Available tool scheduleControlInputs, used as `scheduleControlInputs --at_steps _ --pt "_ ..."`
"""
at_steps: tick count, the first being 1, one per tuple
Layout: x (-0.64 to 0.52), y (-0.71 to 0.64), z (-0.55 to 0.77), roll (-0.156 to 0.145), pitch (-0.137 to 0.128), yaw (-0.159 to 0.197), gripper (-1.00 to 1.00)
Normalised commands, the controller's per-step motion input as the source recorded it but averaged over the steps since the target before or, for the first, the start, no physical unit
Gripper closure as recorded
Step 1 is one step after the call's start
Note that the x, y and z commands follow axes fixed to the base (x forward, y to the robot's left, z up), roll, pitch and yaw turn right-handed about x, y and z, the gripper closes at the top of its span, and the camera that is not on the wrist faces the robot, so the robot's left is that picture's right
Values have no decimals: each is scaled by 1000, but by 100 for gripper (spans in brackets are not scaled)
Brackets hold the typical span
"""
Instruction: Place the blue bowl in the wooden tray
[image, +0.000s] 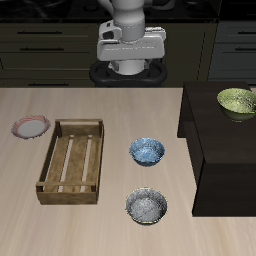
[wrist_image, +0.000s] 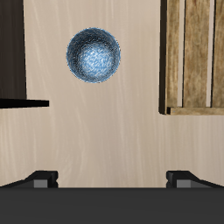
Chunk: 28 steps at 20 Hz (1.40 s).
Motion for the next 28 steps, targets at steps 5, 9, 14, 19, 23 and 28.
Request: scheduleControlInputs --at_steps 5,9,14,19,23,28 --pt "348 -130 -93 -30 -11 -18 -100" --pt "314 -79 -69 -9 -12 -27 -100" --pt "297 -51 -64 -31 -4 -4 -100" --pt "277 -13 -31 -19 -22 10 -100" --pt "291 -25 -23 -14 -3 -3 -100" --pt "269 64 -97 5 -2 -2 -100"
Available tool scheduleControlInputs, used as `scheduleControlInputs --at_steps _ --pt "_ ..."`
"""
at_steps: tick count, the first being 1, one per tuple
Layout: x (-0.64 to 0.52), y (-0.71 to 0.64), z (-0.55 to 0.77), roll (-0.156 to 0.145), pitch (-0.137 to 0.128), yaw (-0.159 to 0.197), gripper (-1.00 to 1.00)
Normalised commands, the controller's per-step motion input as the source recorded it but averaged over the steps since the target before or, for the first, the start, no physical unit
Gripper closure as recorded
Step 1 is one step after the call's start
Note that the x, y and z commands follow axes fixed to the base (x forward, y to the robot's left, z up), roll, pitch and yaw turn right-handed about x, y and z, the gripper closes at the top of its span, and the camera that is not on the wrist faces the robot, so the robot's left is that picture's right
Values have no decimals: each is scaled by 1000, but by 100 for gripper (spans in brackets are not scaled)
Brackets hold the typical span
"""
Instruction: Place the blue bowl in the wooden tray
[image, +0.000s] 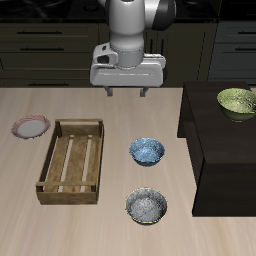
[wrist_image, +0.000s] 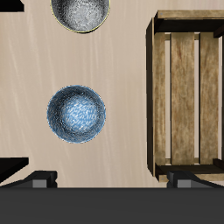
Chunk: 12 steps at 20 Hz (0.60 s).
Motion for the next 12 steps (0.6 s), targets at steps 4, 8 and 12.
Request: scheduleControlInputs --at_steps 4,8,12 --pt "162 127 -237 4 -15 34 -100" --pt "72 160 -296 13 2 5 -100" --pt "33 135 -251 16 -6 13 -100"
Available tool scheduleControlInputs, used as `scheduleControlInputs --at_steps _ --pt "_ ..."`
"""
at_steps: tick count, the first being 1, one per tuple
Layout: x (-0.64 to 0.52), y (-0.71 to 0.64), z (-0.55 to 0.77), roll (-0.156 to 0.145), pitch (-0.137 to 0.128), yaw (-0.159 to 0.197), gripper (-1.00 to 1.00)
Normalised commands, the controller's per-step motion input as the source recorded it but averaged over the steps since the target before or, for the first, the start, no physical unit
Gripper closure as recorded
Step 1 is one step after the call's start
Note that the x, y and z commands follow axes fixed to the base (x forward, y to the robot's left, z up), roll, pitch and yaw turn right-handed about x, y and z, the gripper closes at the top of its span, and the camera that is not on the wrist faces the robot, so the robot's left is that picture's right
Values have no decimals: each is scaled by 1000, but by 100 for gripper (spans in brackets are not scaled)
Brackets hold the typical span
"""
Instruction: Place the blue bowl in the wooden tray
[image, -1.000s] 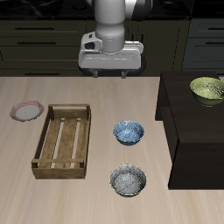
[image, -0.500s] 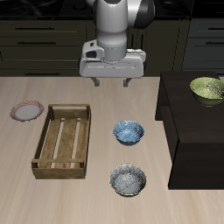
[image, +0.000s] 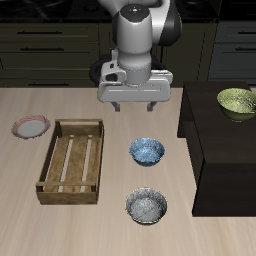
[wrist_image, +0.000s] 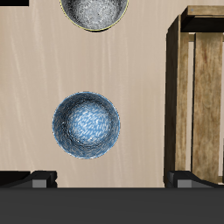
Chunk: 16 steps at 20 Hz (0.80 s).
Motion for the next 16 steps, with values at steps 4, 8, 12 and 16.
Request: scheduleControlInputs --at_steps 4,8,12,16 --pt "116 133 -362 29 16 22 -100" --pt "67 48 -280 6 25 -8 -100" --pt "-22 59 -306 10 27 17 -100" --pt "12 -9 -246 -6 27 -11 -100"
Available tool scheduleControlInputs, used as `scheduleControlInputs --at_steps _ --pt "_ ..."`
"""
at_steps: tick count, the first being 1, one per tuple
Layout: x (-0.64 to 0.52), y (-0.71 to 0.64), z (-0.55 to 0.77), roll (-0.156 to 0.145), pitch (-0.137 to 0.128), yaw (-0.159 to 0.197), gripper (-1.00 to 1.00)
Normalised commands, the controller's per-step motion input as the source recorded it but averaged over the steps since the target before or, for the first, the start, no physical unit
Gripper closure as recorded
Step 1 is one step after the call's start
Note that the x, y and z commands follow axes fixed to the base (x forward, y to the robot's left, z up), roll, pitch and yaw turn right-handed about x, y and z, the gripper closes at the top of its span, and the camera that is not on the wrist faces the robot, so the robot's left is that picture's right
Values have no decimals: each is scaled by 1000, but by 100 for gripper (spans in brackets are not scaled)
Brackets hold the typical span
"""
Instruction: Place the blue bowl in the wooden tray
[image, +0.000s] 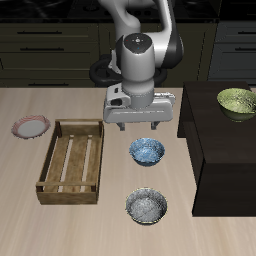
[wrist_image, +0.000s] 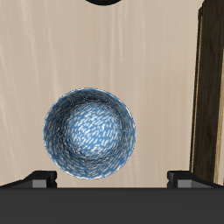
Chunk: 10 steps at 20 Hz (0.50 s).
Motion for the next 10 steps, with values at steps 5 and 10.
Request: scheduleControlInputs --at_steps 5,10 --pt "6 1 -315 -2 39 -12 -100" --pt "4 -27 -245 -7 16 9 -100"
